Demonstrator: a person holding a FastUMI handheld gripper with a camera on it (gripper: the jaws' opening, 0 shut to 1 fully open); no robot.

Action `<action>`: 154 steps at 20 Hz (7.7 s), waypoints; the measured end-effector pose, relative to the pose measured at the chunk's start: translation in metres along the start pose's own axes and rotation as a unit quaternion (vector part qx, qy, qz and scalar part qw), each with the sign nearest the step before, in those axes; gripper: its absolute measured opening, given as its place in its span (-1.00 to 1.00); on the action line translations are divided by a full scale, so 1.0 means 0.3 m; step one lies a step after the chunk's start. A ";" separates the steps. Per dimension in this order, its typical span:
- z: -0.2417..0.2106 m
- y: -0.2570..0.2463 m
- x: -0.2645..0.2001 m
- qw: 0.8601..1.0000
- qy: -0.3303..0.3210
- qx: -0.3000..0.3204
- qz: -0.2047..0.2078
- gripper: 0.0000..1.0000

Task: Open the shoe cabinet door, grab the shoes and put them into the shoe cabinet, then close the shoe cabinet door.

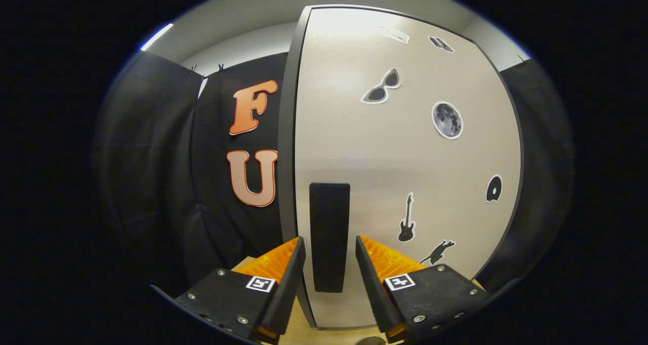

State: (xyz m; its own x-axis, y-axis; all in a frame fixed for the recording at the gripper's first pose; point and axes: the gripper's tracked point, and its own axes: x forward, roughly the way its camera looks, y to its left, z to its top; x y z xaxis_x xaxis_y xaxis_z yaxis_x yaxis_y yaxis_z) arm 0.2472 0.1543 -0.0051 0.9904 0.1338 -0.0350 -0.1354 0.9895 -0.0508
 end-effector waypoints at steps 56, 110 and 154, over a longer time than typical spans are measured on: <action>-0.035 -0.475 -0.484 0.986 0.028 0.066 -0.147 -0.47; -0.130 -0.402 -0.538 0.992 0.074 0.040 -0.095 -0.59; -0.432 -0.288 -0.694 0.925 0.365 0.103 0.025 -0.89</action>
State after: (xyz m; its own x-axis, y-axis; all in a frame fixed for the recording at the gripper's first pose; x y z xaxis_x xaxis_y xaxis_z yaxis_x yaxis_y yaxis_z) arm 0.0492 0.0339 -0.1227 0.6901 0.1813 -0.7006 -0.0973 0.9826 0.1584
